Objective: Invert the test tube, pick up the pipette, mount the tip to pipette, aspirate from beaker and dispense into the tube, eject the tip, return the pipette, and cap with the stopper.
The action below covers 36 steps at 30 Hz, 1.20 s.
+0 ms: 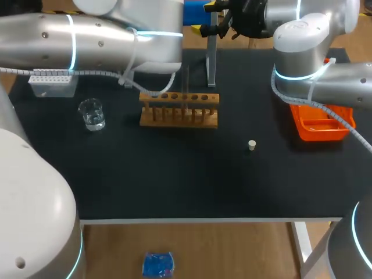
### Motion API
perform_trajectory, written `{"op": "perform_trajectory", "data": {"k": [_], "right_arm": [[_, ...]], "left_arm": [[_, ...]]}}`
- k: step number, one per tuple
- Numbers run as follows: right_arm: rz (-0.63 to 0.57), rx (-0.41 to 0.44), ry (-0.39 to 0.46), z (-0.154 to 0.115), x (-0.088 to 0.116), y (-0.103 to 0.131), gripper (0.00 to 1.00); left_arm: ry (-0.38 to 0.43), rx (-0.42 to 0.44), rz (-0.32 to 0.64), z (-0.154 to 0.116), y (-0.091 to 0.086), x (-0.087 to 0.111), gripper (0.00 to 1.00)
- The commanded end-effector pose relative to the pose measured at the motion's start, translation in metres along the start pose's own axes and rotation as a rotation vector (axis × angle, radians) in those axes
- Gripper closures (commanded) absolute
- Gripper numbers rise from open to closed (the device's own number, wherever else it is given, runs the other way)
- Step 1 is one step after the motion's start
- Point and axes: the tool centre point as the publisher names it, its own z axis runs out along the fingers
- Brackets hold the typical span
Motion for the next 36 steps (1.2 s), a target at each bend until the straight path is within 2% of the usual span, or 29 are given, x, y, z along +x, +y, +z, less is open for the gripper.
{"op": "perform_trajectory", "data": {"k": [1,5,9,12,14,19,27,32,36], "right_arm": [[0.0,0.004,0.004,-0.001,-0.001,0.001,0.0],[0.0,0.004,0.004,-0.001,-0.001,0.001,0.0],[0.0,0.004,0.004,-0.001,-0.001,0.001,0.0],[0.0,0.004,0.004,-0.001,-0.001,0.001,0.0],[0.0,0.004,0.004,-0.001,-0.001,0.001,0.0],[0.0,0.004,0.004,-0.001,-0.001,0.001,0.0],[0.0,0.004,0.004,-0.001,-0.001,0.001,0.0],[0.0,0.004,0.004,-0.001,-0.001,0.001,0.0],[0.0,0.004,0.004,-0.001,-0.001,0.001,0.0]], "left_arm": [[0.024,0.021,0.007,-0.024,0.003,0.0,0.0],[0.104,0.056,0.028,-0.038,0.0,0.004,0.0],[0.18,0.101,0.091,-0.06,-0.001,0.006,0.0],[0.258,0.145,0.145,-0.081,0.001,0.008,0.0],[0.338,0.181,0.185,-0.096,0.004,0.011,0.0],[0.473,0.206,0.302,-0.133,0.015,0.023,0.0],[0.631,0.224,0.429,-0.178,0.05,0.055,0.0],[0.68,0.214,0.458,-0.188,0.076,0.074,0.0],[0.688,0.198,0.466,-0.186,0.095,0.085,0.0]]}}
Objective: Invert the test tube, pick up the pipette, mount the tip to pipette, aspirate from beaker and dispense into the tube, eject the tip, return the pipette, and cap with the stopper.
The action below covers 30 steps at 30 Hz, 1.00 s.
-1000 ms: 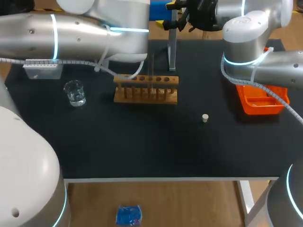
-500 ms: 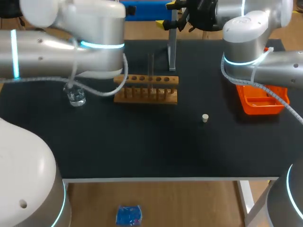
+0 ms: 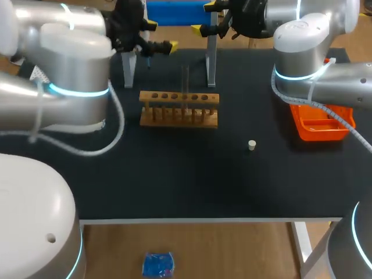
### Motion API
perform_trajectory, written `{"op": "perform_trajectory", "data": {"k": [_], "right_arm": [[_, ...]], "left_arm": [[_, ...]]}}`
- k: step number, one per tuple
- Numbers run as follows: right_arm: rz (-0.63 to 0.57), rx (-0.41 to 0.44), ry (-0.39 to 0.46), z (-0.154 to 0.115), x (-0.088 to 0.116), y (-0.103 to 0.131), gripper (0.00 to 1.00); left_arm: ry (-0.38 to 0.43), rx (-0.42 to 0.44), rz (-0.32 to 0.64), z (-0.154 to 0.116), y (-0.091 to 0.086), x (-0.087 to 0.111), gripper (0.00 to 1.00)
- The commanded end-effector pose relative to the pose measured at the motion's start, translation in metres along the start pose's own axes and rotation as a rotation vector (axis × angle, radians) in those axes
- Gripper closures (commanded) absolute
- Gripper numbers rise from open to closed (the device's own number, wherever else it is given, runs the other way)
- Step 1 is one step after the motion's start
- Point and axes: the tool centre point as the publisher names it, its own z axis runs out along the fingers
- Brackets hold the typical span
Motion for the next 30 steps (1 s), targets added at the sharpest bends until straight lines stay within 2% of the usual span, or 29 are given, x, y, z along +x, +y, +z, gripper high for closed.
{"op": "perform_trajectory", "data": {"k": [1,9,14,21,30], "right_arm": [[0.0,0.003,0.004,-0.001,-0.001,0.0,0.0],[0.0,0.003,0.004,-0.001,-0.001,0.0,0.0],[0.0,0.003,0.004,-0.001,-0.001,0.0,0.0],[0.0,0.003,0.004,-0.001,-0.001,0.0,0.0],[0.0,0.003,0.004,-0.001,-0.001,0.0,0.0]], "left_arm": [[0.03,0.017,-0.002,-0.02,0.016,0.01,0.0],[-0.001,0.027,-0.025,-0.01,0.046,0.014,0.0],[0.027,0.048,-0.009,-0.001,0.056,0.014,0.0],[0.046,0.029,-0.017,0.011,0.07,0.016,0.0],[0.089,0.006,-0.011,0.029,0.079,0.023,0.0]]}}
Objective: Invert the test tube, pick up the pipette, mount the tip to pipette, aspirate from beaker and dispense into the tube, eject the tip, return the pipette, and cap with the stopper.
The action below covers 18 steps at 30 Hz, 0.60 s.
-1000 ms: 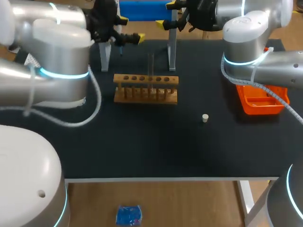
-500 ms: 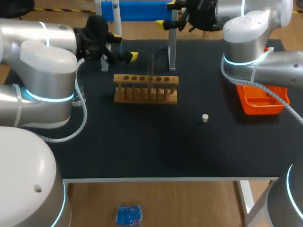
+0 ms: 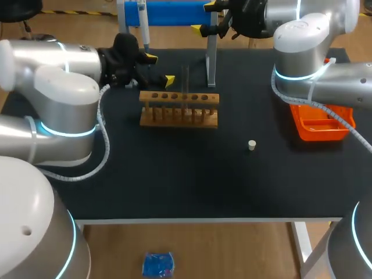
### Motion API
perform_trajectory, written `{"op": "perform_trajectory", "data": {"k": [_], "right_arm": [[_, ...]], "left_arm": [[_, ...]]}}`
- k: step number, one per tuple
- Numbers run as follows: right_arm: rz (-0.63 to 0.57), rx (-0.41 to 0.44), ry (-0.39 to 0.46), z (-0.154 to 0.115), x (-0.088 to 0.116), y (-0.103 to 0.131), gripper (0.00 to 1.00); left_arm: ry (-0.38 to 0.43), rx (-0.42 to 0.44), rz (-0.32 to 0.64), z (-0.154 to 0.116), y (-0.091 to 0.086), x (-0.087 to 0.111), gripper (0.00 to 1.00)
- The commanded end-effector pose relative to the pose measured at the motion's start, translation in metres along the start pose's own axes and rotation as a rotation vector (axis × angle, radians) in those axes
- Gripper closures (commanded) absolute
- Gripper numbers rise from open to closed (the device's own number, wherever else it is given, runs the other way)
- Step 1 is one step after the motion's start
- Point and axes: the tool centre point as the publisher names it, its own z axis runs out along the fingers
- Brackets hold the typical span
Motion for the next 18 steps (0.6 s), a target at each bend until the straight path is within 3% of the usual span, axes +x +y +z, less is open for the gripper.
{"op": "perform_trajectory", "data": {"k": [1,18], "right_arm": [[0.0,0.003,0.004,-0.0009,-0.0008,0.0004,0.0],[0.0,0.003,0.004,-0.0009,-0.0008,0.0004,0.0]], "left_arm": [[0.013,-0.004,0.0,0.0133,0.0065,0.0011,0.0],[0.012,-0.024,0.003,0.0152,0.0091,0.0025,0.0]]}}
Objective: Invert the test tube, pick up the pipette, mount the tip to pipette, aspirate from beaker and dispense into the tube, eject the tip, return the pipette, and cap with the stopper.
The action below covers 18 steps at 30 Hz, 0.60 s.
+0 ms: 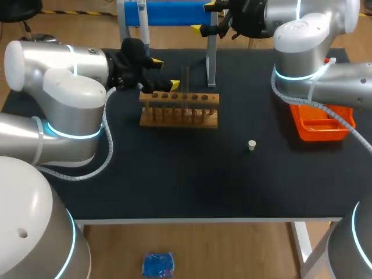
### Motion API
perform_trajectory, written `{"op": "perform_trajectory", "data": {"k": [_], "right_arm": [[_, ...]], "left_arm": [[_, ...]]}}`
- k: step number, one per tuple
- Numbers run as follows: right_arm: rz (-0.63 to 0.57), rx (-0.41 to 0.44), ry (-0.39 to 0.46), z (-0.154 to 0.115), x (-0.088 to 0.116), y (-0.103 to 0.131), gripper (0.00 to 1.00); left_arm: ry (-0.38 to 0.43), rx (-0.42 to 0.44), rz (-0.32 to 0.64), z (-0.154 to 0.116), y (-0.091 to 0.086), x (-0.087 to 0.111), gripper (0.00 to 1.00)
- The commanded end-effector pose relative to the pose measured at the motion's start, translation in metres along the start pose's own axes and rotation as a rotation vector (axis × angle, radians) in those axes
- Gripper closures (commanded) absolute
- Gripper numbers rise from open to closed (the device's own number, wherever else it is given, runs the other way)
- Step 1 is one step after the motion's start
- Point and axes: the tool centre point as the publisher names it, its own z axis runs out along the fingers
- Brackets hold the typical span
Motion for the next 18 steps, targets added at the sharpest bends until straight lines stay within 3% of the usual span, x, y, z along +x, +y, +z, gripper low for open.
{"op": "perform_trajectory", "data": {"k": [1,5,8,18], "right_arm": [[0.0,0.003,0.004,-0.001,-0.001,0.0,0.0],[0.0,0.003,0.004,-0.001,-0.001,0.0,0.0],[-0.019,0.034,-0.004,-0.021,0.006,-0.011,0.0],[-0.018,0.046,-0.005,-0.148,0.041,-0.053,0.0]], "left_arm": [[0.0,0.0,-0.001,0.0,0.0,0.0,0.0],[0.0,0.0,-0.001,0.0,0.0,0.0,0.0],[0.0,0.0,-0.001,0.0,0.0,0.0,0.0],[0.0,0.0,-0.001,0.0,0.0,0.0,0.0]]}}
